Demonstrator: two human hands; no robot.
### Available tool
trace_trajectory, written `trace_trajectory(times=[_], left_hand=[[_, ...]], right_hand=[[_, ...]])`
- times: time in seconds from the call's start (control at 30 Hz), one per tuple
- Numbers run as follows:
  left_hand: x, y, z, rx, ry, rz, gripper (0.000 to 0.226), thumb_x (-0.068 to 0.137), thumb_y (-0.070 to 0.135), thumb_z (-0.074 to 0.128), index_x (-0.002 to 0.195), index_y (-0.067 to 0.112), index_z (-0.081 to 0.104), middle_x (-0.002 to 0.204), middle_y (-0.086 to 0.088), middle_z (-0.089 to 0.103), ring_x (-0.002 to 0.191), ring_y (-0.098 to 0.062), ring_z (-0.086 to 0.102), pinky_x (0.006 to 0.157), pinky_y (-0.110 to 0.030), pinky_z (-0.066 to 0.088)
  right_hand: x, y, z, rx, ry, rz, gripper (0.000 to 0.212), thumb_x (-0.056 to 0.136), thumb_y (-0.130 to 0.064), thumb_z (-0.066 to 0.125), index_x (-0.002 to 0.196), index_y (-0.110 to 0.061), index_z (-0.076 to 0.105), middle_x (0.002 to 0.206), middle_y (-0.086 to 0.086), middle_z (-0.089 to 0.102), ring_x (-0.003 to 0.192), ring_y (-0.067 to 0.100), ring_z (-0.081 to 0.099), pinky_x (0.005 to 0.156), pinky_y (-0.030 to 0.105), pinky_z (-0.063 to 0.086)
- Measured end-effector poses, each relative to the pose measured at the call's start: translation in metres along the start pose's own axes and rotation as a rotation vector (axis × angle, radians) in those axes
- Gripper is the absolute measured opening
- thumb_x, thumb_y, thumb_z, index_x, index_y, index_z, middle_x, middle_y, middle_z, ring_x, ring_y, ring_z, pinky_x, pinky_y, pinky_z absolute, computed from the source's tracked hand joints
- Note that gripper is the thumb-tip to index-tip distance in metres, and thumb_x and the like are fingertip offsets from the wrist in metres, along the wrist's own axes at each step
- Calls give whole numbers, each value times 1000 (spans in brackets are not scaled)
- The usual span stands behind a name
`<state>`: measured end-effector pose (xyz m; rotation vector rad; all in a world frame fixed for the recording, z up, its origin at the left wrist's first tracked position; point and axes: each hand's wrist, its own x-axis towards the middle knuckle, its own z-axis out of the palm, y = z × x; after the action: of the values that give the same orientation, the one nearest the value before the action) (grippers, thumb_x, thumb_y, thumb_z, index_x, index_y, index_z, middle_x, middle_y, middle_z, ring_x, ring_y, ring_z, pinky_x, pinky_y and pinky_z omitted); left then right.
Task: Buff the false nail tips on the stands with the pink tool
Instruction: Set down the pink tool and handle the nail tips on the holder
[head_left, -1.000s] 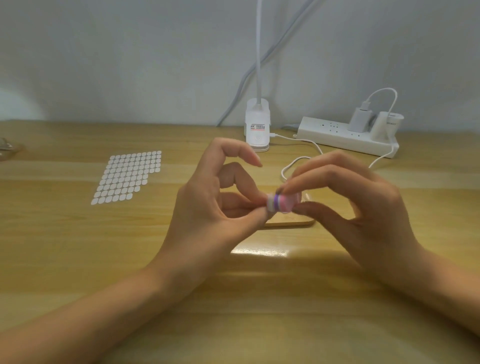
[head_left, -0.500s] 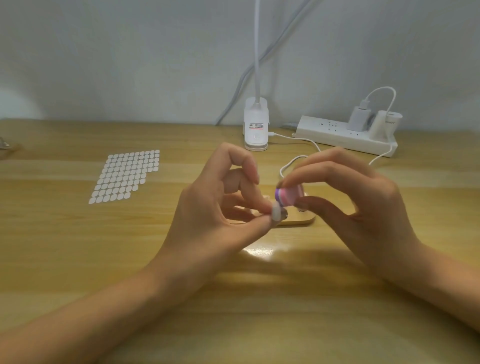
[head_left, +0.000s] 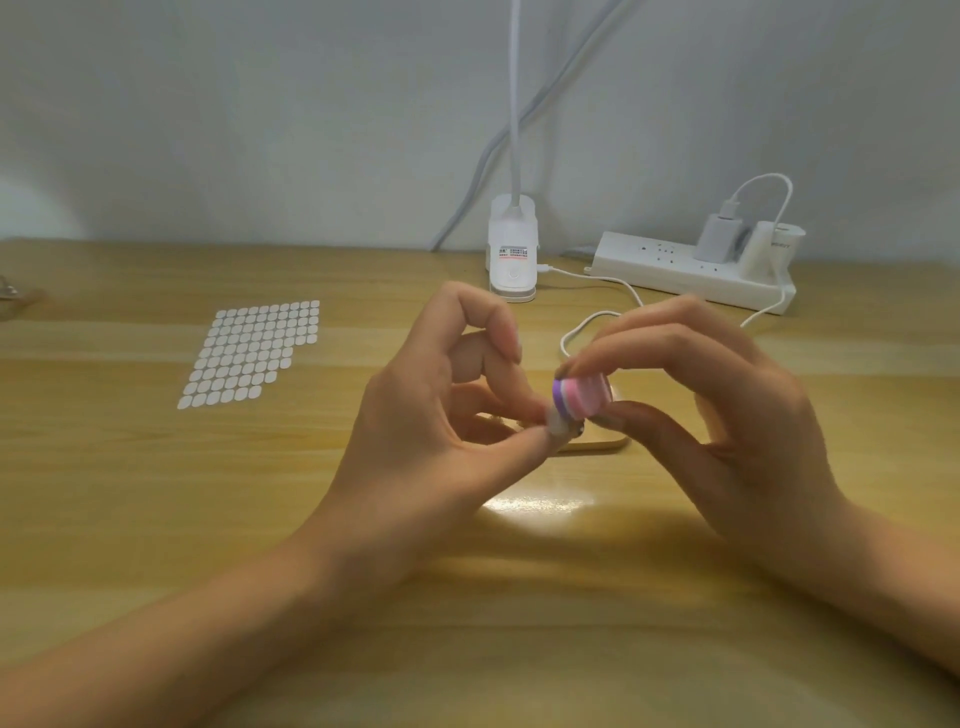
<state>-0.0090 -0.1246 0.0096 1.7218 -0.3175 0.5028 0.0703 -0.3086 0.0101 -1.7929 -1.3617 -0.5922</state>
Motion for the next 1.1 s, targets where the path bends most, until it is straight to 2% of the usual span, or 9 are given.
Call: trace_trajectory(times=[0.1,0.17,0.27,0.43,0.6,0.7,0.83,0.97,1.1], left_hand=[[0,1,0,-9,4,-1,43,77,6,81,92,27,46,69,8,62,73,-17,75,67,-38,62],[0,1,1,-2,4,-4,42,77,7,81,93,26,46,69,8,61,73,-15,74,67,-40,61],[0,0,1,12,0,2,42,77,11,81,93,27,46,69,8,58,70,-11,72,58,-26,55],[-1,1,0,104,32,48,42,78,10,80,92,28,45,72,-1,65,74,-15,74,57,-29,53],[-1,2,0,162,31,64,40,79,23,82,93,31,45,70,7,60,67,-9,67,51,-24,47],[-1,2,-1,153,41,47,42,78,14,80,91,32,45,75,-4,66,73,-11,72,52,-25,47],[-1,3,1,110,31,23,42,78,20,84,91,29,45,69,9,59,64,-6,65,52,-20,44],[-3,3,1,73,41,-29,41,76,16,81,90,31,46,69,7,62,68,-13,70,54,-17,44],[0,4,-1,70,35,-32,45,73,20,86,92,27,46,68,10,60,66,-7,68,52,-16,41]], right_hand=[[0,4,-1,-17,27,61,10,94,-10,67,104,-11,69,100,7,64,95,22,63,83,37,51],[2,0,-4,26,62,26,15,94,-9,66,107,-16,65,101,8,64,96,23,63,84,37,51],[2,-3,-3,-33,6,-85,17,95,-12,62,110,-19,64,101,9,63,99,19,61,87,29,49],[2,5,-4,-73,19,43,15,94,-10,67,108,-14,68,100,8,63,95,18,62,81,29,51],[1,-2,-1,-63,-37,-44,16,95,-12,65,110,-15,68,101,7,63,99,16,61,86,26,49],[2,3,-3,-54,3,53,13,95,-11,66,107,-12,69,100,9,63,95,19,63,79,29,53],[0,-4,-2,-40,-13,-70,16,96,-15,62,111,-19,66,101,7,62,97,18,62,87,26,49],[1,3,-4,-105,7,19,15,93,-10,68,108,-12,70,100,9,63,95,19,62,83,24,50],[-1,-5,1,-87,-25,-101,14,98,-19,60,111,-20,65,101,4,62,94,20,62,86,25,48]])
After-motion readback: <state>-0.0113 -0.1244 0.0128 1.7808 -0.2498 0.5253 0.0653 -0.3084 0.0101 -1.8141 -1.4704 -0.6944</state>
